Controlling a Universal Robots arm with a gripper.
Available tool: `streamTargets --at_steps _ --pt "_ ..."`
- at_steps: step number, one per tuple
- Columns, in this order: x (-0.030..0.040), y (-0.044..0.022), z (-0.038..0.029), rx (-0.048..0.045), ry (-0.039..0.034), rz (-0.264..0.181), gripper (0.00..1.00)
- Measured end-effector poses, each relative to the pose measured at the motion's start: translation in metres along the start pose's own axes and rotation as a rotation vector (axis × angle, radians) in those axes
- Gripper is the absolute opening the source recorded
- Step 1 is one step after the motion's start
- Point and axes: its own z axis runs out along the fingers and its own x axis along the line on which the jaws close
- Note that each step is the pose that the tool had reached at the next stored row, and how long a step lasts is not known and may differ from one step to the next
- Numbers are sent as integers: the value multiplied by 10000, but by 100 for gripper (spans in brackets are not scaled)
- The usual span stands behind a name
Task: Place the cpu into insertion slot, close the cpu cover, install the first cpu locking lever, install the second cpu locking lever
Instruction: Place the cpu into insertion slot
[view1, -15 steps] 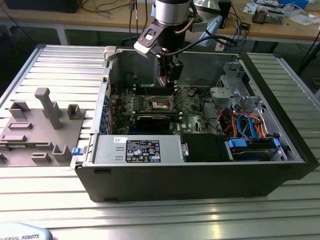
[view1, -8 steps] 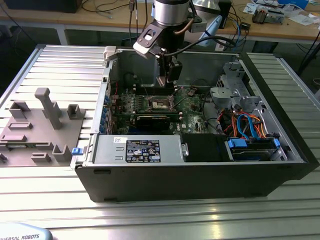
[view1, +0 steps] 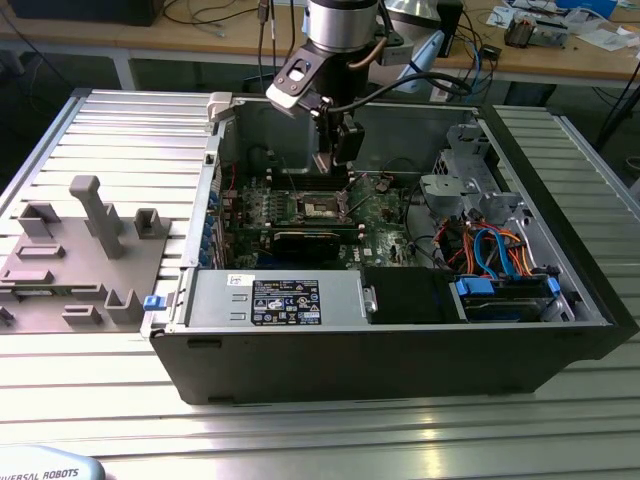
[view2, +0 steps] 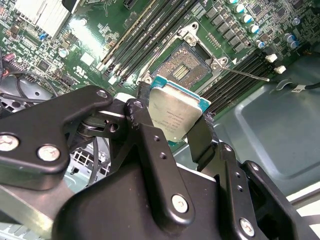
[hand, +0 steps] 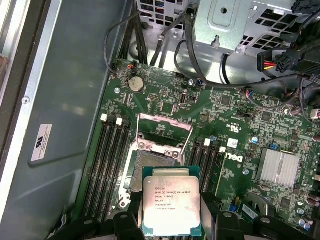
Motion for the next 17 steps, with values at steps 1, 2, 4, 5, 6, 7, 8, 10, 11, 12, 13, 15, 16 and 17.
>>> streamTargets --at_steps 1,2,4,5,6,7,8,10,11,12,13,15,16,17 --pt "0 0 0 0 0 8 54" --pt "0 0 0 0 -3 51 54" --pt "0 0 1 -2 -10 244 54" --pt "0 0 1 -1 -15 335 54" --pt "0 0 1 -1 -17 373 54" --pt "0 0 1 -2 -18 393 54" --pt "0 0 2 -1 -20 428 54" --pt "0 0 3 -1 -22 470 54" --pt "0 0 5 -1 -22 488 54" --pt "0 0 6 -2 -23 505 54" --pt "0 0 8 -1 -25 534 54" --pt "0 -1 12 -2 -27 588 54" --pt "0 -1 15 -3 -29 632 54" --pt "0 -1 17 -3 -31 680 54"
